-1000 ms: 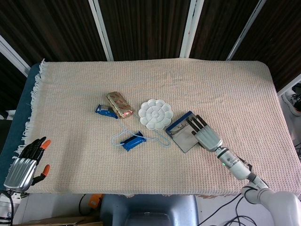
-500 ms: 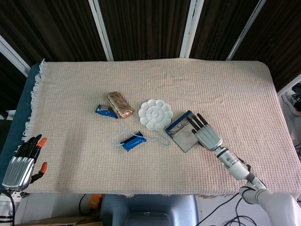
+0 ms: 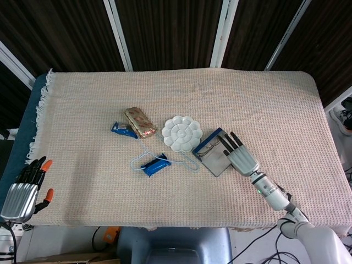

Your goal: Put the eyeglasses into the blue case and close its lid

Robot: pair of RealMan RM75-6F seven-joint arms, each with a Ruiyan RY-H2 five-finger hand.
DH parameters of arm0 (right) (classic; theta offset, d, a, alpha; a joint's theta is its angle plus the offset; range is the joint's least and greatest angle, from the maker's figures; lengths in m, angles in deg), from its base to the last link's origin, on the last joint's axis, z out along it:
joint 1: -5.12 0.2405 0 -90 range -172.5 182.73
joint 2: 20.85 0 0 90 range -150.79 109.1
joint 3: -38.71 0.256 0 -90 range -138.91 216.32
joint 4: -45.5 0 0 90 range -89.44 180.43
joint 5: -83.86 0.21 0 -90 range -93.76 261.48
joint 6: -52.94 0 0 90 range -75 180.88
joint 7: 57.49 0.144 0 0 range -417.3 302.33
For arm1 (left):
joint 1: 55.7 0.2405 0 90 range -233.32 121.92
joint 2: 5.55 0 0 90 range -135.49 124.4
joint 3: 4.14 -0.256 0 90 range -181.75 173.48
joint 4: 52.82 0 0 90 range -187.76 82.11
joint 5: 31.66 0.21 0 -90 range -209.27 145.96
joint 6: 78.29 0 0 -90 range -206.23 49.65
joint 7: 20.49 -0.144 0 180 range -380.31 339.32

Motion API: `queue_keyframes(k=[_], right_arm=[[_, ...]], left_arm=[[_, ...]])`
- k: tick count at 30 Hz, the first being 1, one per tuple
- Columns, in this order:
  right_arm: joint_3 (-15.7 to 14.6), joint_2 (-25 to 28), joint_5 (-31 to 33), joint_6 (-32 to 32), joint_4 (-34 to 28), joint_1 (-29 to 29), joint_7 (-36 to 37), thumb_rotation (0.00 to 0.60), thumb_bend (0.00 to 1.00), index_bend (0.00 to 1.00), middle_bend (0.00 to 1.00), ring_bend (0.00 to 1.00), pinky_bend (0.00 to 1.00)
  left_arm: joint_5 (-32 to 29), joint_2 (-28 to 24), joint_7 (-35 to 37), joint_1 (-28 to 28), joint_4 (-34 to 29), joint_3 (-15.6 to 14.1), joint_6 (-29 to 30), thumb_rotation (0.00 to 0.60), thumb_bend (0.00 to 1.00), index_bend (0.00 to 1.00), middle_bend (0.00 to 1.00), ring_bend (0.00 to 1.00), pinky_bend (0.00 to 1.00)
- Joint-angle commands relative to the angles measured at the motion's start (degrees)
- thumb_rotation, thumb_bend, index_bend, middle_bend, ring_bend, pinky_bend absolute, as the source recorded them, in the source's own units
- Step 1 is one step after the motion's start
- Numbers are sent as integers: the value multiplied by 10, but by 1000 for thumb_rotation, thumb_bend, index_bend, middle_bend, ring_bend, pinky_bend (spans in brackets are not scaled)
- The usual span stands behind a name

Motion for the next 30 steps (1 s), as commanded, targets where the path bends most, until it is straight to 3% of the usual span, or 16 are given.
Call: queue_keyframes(k=[1, 13, 30], right_arm=[[2, -13, -1, 15, 19, -2, 12, 600, 406, 580, 39, 0, 0], [12, -41, 2, 44, 64, 7, 42, 600, 406, 577, 39, 0, 0], [26, -59, 15, 13, 75, 43, 22, 600, 502, 614, 61, 0, 0]], left_arm=[[-1, 1, -1, 0, 0, 1, 0, 600, 412, 0, 0, 0, 143], [-4, 3, -9, 0, -1, 2, -2, 600, 412, 0, 0, 0, 143], [0, -8, 2, -2, -9, -5, -14, 600, 416, 0, 0, 0, 147]])
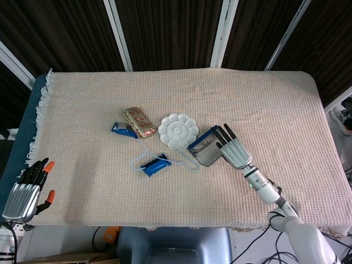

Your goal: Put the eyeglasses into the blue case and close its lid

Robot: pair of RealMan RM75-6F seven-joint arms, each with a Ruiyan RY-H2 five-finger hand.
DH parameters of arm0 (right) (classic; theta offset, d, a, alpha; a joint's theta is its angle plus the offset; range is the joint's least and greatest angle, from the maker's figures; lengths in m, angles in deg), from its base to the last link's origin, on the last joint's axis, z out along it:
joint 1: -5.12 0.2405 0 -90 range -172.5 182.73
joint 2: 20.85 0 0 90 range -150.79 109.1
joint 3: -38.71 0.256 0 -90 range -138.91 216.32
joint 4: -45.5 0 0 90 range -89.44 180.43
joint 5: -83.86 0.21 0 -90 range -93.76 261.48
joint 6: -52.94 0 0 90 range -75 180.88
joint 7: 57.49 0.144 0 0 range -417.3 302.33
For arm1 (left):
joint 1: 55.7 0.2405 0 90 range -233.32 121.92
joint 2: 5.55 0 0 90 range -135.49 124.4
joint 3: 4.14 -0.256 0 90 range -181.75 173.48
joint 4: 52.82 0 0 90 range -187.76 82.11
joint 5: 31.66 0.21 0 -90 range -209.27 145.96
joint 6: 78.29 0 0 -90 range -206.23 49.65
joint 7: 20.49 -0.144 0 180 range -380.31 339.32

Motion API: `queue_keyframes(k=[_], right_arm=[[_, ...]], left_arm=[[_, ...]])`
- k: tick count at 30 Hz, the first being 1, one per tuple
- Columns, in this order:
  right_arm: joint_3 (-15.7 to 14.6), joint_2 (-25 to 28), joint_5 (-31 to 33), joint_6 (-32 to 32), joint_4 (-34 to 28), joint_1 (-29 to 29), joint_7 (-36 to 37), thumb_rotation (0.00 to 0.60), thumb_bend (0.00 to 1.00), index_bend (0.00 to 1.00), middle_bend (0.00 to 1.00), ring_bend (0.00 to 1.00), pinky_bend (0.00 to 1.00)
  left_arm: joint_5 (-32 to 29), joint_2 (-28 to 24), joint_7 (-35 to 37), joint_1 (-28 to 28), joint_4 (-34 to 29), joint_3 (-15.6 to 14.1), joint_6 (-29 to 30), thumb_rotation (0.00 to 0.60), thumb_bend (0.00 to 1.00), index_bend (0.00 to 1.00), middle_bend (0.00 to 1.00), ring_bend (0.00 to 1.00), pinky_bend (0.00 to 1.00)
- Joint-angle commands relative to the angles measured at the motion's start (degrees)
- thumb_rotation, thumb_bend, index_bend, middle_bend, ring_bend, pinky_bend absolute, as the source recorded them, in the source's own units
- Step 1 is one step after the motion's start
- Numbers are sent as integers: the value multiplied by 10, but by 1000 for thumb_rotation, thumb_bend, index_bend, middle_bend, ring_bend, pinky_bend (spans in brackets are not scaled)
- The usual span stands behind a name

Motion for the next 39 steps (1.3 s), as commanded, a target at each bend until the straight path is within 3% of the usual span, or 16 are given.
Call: queue_keyframes(k=[1, 14, 21, 32, 39], right_arm=[[1, -4, 1, -6, 1, 6, -5, 600, 503, 620, 64, 0, 0], [-12, -4, -6, -14, -7, 8, -24, 600, 546, 676, 92, 0, 0], [-19, 10, -10, -3, -29, -1, -32, 600, 625, 710, 107, 0, 0], [-30, 51, -18, 45, -97, -36, -42, 600, 655, 726, 108, 0, 0], [-52, 80, -33, 88, -133, -80, -36, 600, 656, 726, 108, 0, 0]], left_arm=[[0, 0, 1, 1, 0, 0, 1, 600, 416, 0, 0, 0, 147], [4, 0, 3, 3, 4, 0, 8, 600, 415, 0, 0, 1, 148], [12, -2, 12, 3, 6, -2, 12, 600, 414, 0, 0, 1, 148], [21, -3, 26, 4, 10, -2, 18, 600, 414, 0, 0, 1, 147], [22, -5, 32, 5, 10, -3, 21, 600, 413, 0, 0, 1, 147]])
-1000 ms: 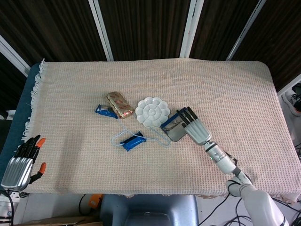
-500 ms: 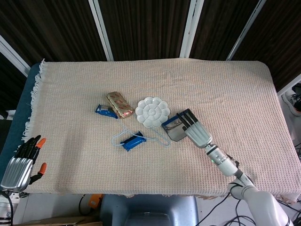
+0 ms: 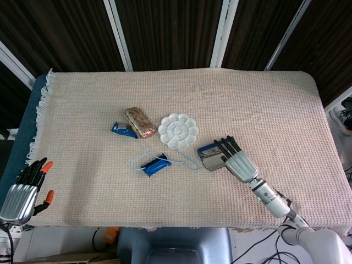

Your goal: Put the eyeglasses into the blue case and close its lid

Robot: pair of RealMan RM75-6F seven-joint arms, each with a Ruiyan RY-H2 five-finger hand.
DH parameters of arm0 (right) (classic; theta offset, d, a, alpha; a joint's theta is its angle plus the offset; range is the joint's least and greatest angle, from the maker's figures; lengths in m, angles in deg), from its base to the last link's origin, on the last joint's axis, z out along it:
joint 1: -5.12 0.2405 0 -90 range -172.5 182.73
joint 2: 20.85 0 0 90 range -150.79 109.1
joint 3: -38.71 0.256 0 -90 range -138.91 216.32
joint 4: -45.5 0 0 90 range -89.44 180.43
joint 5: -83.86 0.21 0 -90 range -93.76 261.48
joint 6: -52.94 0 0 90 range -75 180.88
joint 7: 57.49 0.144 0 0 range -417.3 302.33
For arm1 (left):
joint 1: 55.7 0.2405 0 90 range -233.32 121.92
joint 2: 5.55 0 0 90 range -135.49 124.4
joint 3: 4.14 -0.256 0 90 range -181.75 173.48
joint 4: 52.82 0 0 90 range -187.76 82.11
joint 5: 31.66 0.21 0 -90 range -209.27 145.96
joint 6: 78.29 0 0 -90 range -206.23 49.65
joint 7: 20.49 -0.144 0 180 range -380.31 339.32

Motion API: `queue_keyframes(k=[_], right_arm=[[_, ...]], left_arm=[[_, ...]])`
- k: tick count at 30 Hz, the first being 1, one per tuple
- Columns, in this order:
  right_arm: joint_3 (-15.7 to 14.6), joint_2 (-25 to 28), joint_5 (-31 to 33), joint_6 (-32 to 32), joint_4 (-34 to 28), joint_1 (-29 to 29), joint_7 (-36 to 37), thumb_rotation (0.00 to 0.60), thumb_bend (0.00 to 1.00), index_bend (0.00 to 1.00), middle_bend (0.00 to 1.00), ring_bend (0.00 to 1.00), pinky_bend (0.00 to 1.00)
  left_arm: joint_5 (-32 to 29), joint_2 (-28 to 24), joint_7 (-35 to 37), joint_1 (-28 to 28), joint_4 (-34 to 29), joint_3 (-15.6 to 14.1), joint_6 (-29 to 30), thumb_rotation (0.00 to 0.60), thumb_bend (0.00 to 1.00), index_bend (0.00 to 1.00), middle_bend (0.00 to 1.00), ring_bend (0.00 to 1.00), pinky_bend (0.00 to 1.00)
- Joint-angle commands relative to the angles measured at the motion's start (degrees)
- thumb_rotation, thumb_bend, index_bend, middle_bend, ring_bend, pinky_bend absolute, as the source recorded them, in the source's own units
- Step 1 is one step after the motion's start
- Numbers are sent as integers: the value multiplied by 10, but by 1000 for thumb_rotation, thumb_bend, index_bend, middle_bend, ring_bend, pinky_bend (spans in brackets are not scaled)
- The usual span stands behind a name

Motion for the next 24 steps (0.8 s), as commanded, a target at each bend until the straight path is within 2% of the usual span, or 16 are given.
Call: queue_keyframes(k=[1, 9, 24], right_arm=[[-12, 16, -8, 23, -17, -23, 2, 600, 655, 726, 108, 0, 0], [-31, 54, -31, 63, -61, -53, 7, 600, 656, 724, 108, 0, 0], [-3, 62, -30, 58, -88, -41, 12, 600, 655, 710, 109, 0, 0]], left_arm=[[0, 0, 0, 1, 0, 0, 2, 600, 413, 0, 0, 1, 147], [3, 3, -10, -3, -3, -3, -7, 600, 413, 0, 0, 1, 147], [-19, 2, -29, -1, -18, 2, -15, 600, 415, 0, 0, 6, 159]])
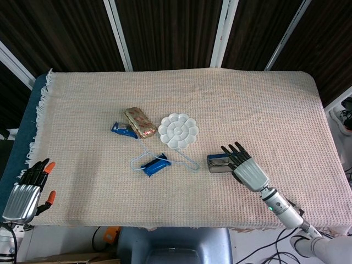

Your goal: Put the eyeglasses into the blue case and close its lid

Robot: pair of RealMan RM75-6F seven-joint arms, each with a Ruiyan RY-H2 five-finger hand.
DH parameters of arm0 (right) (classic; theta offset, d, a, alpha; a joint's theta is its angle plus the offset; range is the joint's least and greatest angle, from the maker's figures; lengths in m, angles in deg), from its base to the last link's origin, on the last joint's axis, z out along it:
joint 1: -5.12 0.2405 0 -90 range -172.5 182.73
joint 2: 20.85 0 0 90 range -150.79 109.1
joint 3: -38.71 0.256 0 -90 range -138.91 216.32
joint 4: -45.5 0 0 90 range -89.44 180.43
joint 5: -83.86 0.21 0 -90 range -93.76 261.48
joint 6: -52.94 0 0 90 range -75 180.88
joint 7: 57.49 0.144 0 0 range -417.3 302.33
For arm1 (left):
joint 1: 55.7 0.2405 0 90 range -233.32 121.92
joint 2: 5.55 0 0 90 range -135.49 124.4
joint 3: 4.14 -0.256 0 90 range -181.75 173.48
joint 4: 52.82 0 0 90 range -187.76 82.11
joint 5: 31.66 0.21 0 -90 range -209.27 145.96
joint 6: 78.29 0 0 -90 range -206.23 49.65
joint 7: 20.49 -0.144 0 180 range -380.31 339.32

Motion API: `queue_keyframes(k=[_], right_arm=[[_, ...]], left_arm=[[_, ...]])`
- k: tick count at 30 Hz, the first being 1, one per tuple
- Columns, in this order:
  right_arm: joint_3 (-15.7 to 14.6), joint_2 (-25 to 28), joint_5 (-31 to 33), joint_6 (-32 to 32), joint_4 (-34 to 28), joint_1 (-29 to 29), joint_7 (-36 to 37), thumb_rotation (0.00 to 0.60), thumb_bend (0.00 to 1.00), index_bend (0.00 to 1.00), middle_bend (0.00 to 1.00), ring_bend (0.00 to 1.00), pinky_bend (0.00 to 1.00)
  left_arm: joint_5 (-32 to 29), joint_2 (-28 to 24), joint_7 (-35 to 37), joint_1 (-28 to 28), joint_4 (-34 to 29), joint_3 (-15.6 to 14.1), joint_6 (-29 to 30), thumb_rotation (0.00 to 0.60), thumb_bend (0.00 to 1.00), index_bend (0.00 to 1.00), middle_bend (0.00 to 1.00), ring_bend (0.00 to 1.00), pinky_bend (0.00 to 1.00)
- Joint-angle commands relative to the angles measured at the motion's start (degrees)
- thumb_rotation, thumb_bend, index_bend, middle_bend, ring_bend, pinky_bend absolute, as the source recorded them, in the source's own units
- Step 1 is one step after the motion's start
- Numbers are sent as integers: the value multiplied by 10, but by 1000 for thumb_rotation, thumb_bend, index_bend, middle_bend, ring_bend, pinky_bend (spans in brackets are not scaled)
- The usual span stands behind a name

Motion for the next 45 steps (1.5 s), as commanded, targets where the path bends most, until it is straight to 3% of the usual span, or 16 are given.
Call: queue_keyframes(k=[1, 25, 41, 45], right_arm=[[4, 0, 0, -1, -2, 2, -2, 600, 655, 710, 109, 0, 0], [60, -11, 65, -90, -13, 31, 46, 600, 656, 726, 116, 0, 0], [76, -25, 95, -134, 26, 39, 74, 600, 656, 725, 117, 0, 0], [82, -31, 104, -147, 43, 45, 65, 600, 655, 677, 118, 0, 0]], left_arm=[[-1, -2, 2, 1, -1, 1, 1, 600, 415, 0, 0, 6, 160], [-9, -2, -4, -2, 0, 2, -10, 600, 414, 0, 0, 6, 161], [-13, 2, -15, -2, -1, 1, -14, 600, 414, 0, 0, 7, 161], [-14, 4, -20, -4, -1, 1, -18, 600, 413, 0, 0, 7, 161]])
